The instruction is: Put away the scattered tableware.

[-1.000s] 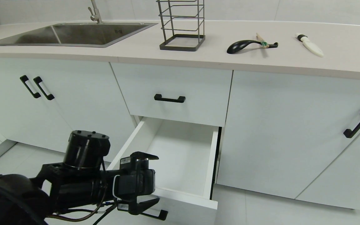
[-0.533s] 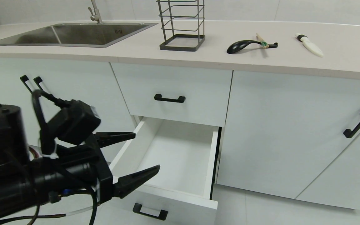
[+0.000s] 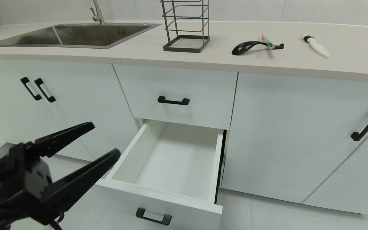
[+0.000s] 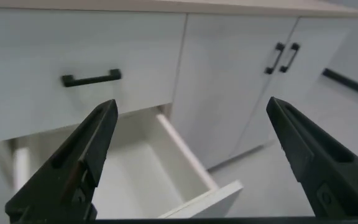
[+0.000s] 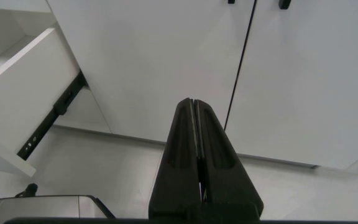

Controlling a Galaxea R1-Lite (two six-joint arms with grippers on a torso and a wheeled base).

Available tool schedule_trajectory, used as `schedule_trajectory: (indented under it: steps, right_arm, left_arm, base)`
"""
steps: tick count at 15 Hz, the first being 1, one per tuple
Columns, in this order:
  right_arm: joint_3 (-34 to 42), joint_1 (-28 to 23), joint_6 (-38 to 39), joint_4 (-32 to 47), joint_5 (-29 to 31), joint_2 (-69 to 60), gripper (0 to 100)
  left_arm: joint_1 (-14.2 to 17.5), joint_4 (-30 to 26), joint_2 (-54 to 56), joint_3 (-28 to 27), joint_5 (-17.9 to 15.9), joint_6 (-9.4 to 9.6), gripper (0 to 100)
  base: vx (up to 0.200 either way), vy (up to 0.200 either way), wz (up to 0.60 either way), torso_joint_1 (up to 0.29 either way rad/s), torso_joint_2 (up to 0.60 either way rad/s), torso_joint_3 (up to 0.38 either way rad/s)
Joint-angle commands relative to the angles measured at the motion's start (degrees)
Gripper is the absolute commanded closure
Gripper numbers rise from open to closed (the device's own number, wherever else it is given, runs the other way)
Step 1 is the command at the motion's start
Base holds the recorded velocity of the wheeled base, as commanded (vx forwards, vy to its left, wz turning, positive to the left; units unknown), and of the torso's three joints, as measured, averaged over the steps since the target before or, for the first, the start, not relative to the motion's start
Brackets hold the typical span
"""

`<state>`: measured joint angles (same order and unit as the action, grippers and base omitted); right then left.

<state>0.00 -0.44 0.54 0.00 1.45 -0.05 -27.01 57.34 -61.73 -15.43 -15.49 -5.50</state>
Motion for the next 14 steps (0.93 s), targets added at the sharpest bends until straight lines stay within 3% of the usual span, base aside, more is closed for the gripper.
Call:
schedule_trajectory:
  steps: [1, 2, 3, 5, 7, 8, 9, 11, 12, 13, 14]
  right_arm:
    - [0.0, 0.0, -0.1, 0.0, -0.04, 0.05, 100]
    - [0.0, 0.0, -0.01, 0.0, -0.04, 0.05, 100]
    - [0.0, 0.0, 0.08, 0.0, -0.04, 0.05, 100]
    - [0.0, 0.0, 0.08, 0.0, 0.04, 0.05, 100]
    - [0.0, 0.0, -0.01, 0.0, 0.04, 0.05, 100]
    - [0.0, 0.0, -0.01, 0.0, -0.04, 0.05, 100]
    - [0.0, 0.0, -0.01, 0.0, -0.04, 0.05, 100]
    - [0.0, 0.0, -0.01, 0.0, -0.04, 0.05, 100]
    - [0.0, 0.0, 0.08, 0.0, -0.04, 0.05, 100]
    - [0.0, 0.0, 0.08, 0.0, -0.04, 0.05, 100]
    - [0.0, 0.0, 0.17, 0.0, -0.04, 0.05, 100]
  left_arm:
    - [7.41, 6.02, 9.17, 11.92, 1.87, 6.11, 0]
    - [11.63, 3.3, 15.85, 14.2, 1.26, 6.99, 0]
    - [12.78, 0.75, 20.42, 14.55, 1.43, 7.17, 0]
    - [15.94, -12.17, 33.08, 14.55, 2.13, 7.61, 0]
    - [18.75, -29.13, 45.56, 14.55, 2.66, 9.8, 0]
    - [20.07, -41.26, 54.35, 14.55, 3.19, 9.89, 0]
    - [20.69, -46.53, 56.72, 15.17, 4.51, 10.42, 0]
    - [20.77, -46.01, 56.28, 15.35, 10.57, 11.04, 0]
    - [22.09, -47.94, 56.37, 15.35, 11.98, 10.95, 0]
    - [26.57, -57.17, 60.68, 15.43, 12.15, 10.07, 0]
    - [27.19, -57.7, 61.73, 15.26, 12.15, 8.31, 0]
  base:
    - [0.0, 0.0, 0.0, 0.0, 0.0, 0.0]
    - [0.0, 0.0, 0.0, 0.0, 0.0, 0.0]
    - [0.0, 0.0, 0.0, 0.0, 0.0, 0.0]
    - [0.0, 0.0, 0.0, 0.0, 0.0, 0.0]
    - [0.0, 0.0, 0.0, 0.0, 0.0, 0.0]
    - [0.0, 0.0, 0.0, 0.0, 0.0, 0.0]
    - [0.0, 0.0, 0.0, 0.0, 0.0, 0.0]
    - [0.0, 0.0, 0.0, 0.0, 0.0, 0.0]
    - [0.0, 0.0, 0.0, 0.0, 0.0, 0.0]
    - [0.0, 0.0, 0.0, 0.0, 0.0, 0.0]
    - [0.0, 0.0, 0.0, 0.0, 0.0, 0.0]
